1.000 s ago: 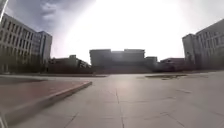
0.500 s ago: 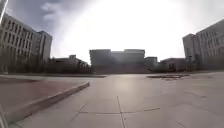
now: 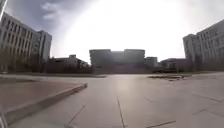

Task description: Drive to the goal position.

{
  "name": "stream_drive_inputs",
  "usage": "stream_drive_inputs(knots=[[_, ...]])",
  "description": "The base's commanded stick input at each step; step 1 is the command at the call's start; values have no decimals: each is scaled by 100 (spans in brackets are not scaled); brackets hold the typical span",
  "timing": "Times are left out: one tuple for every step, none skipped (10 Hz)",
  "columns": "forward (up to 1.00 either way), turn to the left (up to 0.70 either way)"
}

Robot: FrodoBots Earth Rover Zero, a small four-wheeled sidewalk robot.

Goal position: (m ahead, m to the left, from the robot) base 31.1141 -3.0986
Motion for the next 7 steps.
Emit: stream_drive_inputs(knots=[[100, 0], [100, 0], [100, 0], [100, 0], [100, 0], [100, 0], [100, 0]])
